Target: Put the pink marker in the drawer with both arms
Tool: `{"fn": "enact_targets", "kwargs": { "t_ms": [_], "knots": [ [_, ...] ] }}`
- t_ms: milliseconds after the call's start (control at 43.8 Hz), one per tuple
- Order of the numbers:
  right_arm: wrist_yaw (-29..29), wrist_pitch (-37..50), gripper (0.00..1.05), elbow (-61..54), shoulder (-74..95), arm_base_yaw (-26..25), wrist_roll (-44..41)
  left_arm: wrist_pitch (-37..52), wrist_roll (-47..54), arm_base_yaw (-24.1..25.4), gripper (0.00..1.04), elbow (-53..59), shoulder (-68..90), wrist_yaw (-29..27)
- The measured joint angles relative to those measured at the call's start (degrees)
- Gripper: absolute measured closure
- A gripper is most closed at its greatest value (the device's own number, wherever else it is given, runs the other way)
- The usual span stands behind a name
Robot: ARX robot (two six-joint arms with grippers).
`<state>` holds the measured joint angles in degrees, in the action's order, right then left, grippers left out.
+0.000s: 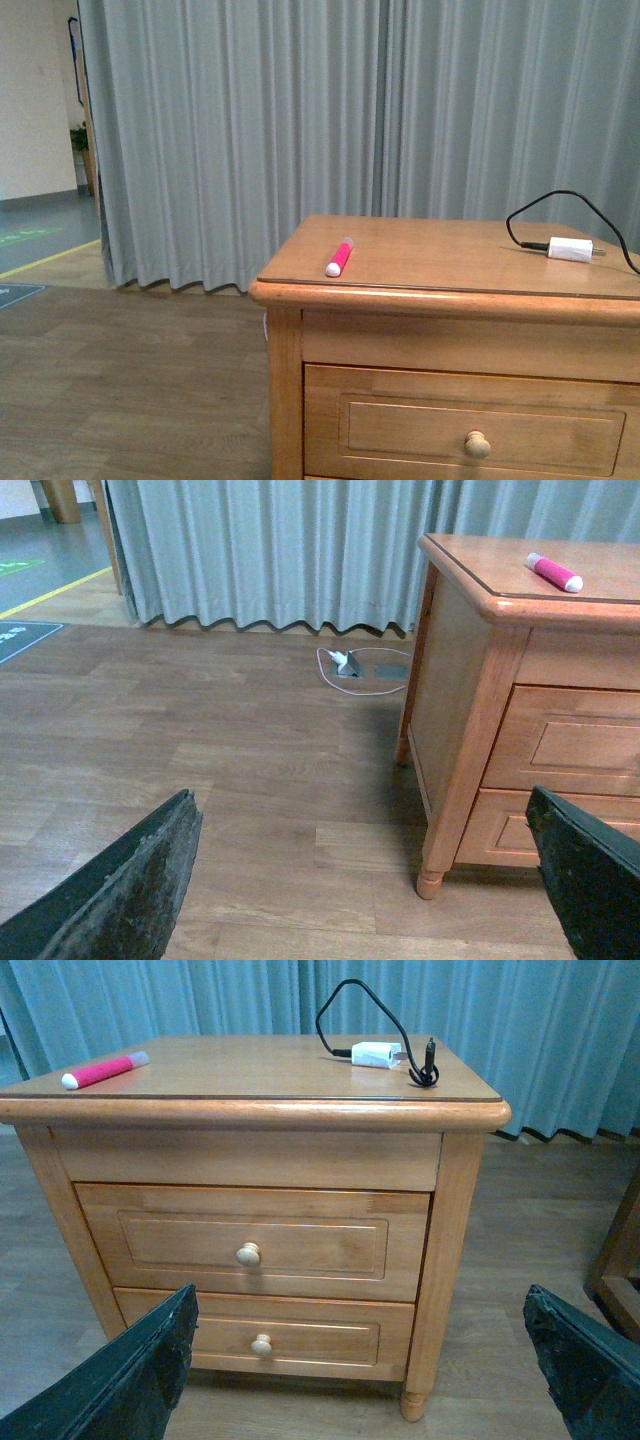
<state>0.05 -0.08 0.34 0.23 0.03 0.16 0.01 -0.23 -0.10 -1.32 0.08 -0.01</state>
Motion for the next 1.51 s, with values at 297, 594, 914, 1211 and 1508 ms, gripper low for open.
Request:
{"fn": "enact_targets", "kwargs": {
  "t_ms": [297,594,914,1211,1508],
  "knots": [
    [0.0,0.0,0.08,0.0,0.0,0.0,0.0,0.0,0.0,0.0,0.06,0.0,0.0,0.0],
    [0.0,0.0,0.08,0.0,0.0,0.0,0.0,0.0,0.0,0.0,0.06,0.0,0.0,0.0],
    [0.0,0.0,0.08,0.0,0.0,0.0,0.0,0.0,0.0,0.0,0.06,0.0,0.0,0.0],
    [10.99,-7.58,0.08,8.15,22.86,5.95,7.26,0.0,0.0,0.0,0.06,0.0,0.0,0.0],
    [8.87,20.61,0.08,20.31,67.34,8.94,9.01,0.0,0.0,0.0,0.06,0.0,0.0,0.0]
  ]
}}
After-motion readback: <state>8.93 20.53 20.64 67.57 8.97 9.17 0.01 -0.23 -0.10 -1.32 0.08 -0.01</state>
